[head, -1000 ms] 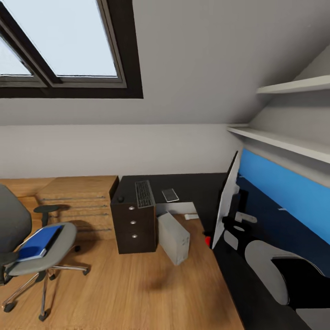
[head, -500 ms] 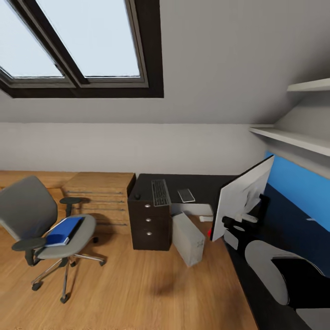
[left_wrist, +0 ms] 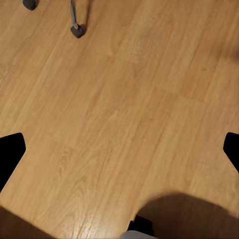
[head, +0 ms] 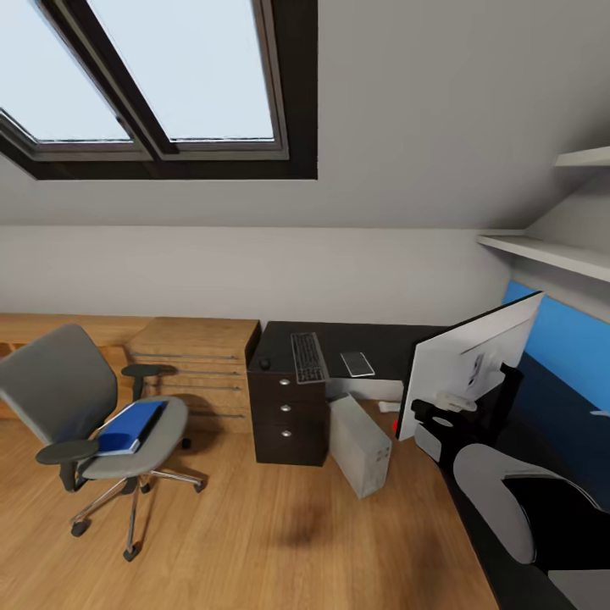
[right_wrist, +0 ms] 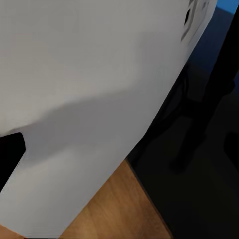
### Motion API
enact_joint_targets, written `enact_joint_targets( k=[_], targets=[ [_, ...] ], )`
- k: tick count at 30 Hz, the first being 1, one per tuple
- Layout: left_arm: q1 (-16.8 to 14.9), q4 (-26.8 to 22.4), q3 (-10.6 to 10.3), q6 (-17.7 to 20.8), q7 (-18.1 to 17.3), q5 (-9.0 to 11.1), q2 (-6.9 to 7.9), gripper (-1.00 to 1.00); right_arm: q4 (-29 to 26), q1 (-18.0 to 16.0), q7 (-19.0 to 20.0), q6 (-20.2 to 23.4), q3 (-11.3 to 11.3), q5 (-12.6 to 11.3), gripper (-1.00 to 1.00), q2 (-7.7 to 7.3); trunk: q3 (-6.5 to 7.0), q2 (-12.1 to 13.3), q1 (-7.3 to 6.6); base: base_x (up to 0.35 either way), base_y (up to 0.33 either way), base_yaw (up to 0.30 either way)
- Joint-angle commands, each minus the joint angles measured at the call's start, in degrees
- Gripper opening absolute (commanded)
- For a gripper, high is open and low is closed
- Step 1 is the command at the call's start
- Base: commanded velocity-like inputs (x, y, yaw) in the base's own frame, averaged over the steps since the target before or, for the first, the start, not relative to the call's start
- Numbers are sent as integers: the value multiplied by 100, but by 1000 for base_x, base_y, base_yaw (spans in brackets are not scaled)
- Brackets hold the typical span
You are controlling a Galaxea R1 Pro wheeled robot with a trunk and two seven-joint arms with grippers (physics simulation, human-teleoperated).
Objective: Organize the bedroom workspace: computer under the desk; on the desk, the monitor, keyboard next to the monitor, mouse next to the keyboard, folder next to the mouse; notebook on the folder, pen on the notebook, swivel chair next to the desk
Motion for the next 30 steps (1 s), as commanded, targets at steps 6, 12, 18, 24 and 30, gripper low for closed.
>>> enact_joint_targets(
  k=[6,12,18,24,30],
  targets=[
    [0,-8,-45,-5,40,23,1,100,3,-2,-3,-26,30,-43,100,-9,-2,-4,2,0,16,0],
    [0,-8,-45,-5,40,23,1,100,3,-2,-7,-29,27,-45,100,-28,-2,-4,2,0,2,-77],
    [0,-8,-41,-5,41,27,1,100,10,-2,-7,-26,23,-56,100,-100,-2,-4,2,0,0,-233],
    [0,-8,-42,-11,21,31,88,100,20,-2,-7,-26,22,-60,100,-127,-2,-4,2,0,0,-262],
    [0,-69,-39,-17,5,174,86,100,47,3,-5,-26,26,-59,100,-158,-2,-4,2,0,0,-238]
  ],
)
